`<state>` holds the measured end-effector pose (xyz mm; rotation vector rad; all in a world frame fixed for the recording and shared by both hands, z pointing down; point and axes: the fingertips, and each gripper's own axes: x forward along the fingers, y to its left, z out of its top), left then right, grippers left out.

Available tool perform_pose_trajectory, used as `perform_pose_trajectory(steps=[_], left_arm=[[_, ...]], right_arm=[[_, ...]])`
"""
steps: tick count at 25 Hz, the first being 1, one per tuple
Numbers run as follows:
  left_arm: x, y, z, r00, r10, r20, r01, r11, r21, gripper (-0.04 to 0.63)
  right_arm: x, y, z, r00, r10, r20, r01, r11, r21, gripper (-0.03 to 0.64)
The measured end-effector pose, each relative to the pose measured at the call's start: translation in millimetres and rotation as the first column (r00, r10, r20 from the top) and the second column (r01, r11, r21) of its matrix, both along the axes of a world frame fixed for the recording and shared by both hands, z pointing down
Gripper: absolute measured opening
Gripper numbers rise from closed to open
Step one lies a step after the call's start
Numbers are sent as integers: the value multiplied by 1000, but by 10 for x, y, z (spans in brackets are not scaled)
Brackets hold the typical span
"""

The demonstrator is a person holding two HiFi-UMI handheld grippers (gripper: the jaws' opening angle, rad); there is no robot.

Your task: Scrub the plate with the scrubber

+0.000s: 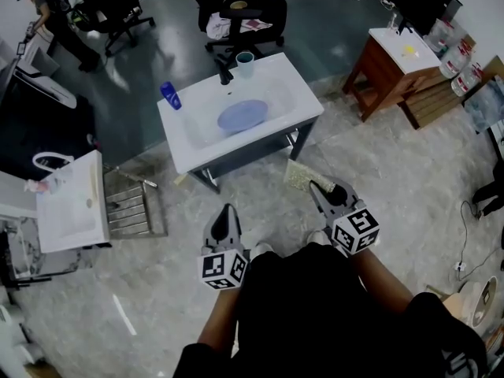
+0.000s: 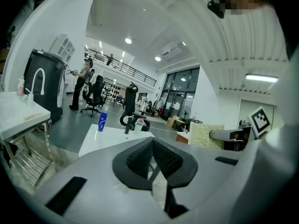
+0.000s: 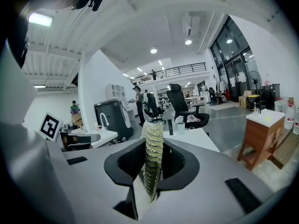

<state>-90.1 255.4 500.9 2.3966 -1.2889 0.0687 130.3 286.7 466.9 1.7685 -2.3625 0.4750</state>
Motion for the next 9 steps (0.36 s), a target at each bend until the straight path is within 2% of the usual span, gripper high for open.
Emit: perform_pose_trajectory(steps=[9], left_arm=[[66,-68,77,999,45,0,-45,999,-7,3]], right_arm=[[-32,25,29,1000,17,13,-17,1000,-13,63]])
